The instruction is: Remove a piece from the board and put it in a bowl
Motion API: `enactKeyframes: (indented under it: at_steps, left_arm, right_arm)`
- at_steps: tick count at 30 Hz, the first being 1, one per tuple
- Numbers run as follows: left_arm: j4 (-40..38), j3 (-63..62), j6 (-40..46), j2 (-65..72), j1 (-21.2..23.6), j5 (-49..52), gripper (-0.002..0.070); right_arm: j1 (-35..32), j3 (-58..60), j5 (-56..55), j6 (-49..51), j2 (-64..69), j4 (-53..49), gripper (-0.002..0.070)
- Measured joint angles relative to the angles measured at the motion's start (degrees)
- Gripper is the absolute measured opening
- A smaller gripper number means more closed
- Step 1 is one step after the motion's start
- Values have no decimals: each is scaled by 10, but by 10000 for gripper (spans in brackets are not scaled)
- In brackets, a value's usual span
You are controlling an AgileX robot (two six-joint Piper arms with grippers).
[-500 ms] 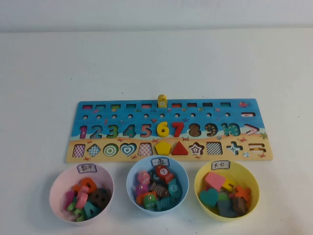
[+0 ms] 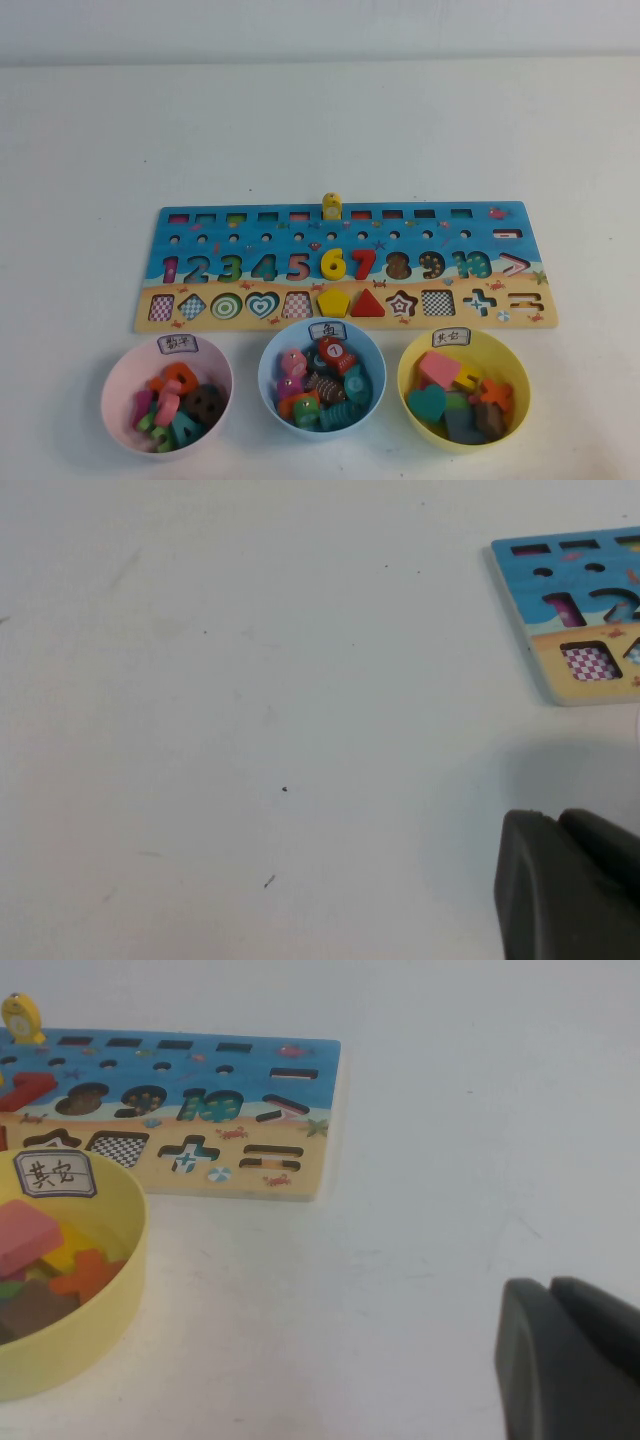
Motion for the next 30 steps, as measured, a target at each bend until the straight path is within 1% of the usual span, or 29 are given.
enactKeyframes:
  at_steps: [11, 16, 22, 26, 30]
  left_arm:
    - [0, 0, 0, 0, 0, 0, -3]
    - [0, 0, 0, 0, 0, 0, -3]
    - [0, 0, 0, 0, 0, 0, -3]
    - [0, 0, 0, 0, 0, 0, -3]
    - [0, 0, 0, 0, 0, 0, -3]
  right_arm:
    - [0, 0, 0, 0, 0, 6, -17]
    - [0, 0, -24, 0, 0, 87, -17]
    - [0, 0, -77, 0, 0, 179, -17]
    - [0, 0, -100, 0, 0, 266, -17]
    - [0, 0, -108, 0, 0, 290, -17]
